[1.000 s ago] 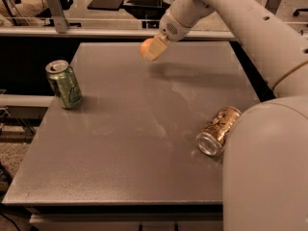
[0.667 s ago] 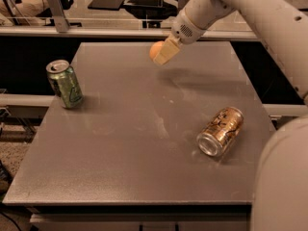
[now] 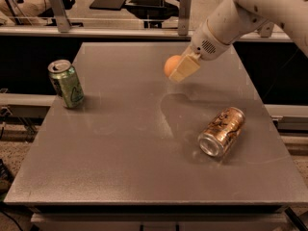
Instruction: Move orange near orange can
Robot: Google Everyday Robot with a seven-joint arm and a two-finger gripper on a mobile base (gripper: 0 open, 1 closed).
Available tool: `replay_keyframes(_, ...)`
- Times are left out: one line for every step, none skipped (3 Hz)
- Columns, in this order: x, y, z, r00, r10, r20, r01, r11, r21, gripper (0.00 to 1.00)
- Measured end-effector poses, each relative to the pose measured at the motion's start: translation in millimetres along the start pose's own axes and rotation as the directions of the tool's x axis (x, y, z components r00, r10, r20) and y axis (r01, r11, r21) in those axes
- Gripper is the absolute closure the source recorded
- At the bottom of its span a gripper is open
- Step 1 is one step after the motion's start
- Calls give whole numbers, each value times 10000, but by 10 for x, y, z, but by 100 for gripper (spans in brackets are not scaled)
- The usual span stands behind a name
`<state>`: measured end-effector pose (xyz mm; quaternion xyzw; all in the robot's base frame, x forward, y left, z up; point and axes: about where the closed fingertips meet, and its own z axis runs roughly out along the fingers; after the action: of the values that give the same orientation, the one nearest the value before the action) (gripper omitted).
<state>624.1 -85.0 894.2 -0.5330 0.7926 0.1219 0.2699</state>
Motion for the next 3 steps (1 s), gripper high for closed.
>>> replay_keyframes(240, 204, -154, 9999, 129, -16, -130, 9999, -34, 100)
replay_keyframes(379, 337, -244, 9997, 204, -130, -204, 9998, -51, 100)
replay_keyframes(496, 558, -361, 9918, 250, -1251, -222, 9995, 231, 100)
